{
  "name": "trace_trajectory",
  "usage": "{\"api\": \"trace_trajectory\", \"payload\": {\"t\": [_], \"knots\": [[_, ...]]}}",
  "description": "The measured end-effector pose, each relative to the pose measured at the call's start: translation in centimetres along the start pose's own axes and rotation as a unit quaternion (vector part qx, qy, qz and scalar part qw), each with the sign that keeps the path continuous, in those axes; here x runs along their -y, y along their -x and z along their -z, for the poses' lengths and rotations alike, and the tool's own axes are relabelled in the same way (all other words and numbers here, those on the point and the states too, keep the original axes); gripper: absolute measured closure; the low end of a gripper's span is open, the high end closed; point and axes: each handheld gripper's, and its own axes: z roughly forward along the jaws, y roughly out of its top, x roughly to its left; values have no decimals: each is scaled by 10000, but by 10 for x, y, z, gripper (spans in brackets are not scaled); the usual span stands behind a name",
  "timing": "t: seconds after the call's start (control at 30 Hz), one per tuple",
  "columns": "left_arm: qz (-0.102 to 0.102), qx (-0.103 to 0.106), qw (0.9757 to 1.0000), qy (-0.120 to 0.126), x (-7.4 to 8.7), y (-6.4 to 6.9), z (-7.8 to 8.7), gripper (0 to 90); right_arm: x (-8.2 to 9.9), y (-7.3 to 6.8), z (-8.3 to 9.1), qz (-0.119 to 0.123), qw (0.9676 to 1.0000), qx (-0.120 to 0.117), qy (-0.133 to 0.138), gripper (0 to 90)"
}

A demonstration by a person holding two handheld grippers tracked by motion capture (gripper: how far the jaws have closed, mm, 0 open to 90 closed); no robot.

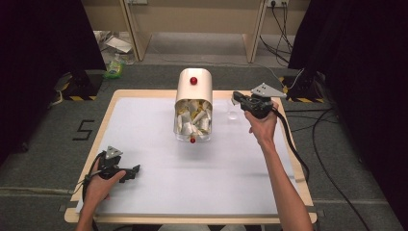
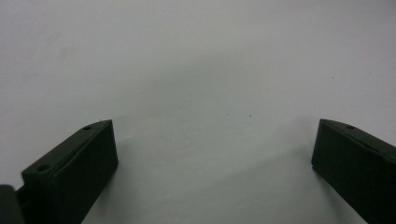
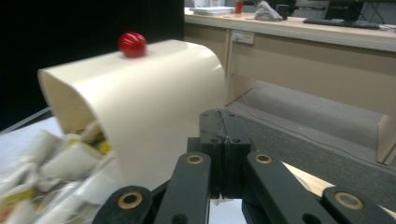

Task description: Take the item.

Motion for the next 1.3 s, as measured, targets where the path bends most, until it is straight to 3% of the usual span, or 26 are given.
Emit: {"api": "trace_trajectory", "payload": {"t": [0.5, 0.77, 1.3], "knots": [[0, 0, 10000, 1, 0, 0, 0, 0, 14, 24, -29, -158, 9993, 297, -156, 900], [0, 0, 10000, 0, 0, 0, 0, 0, 23, 32, -46, -322, 9984, 399, -223, 900], [0, -1, 10000, 2, 0, 0, 0, 0, 39, 43, -68, -417, 9956, 672, -499, 900]]}}
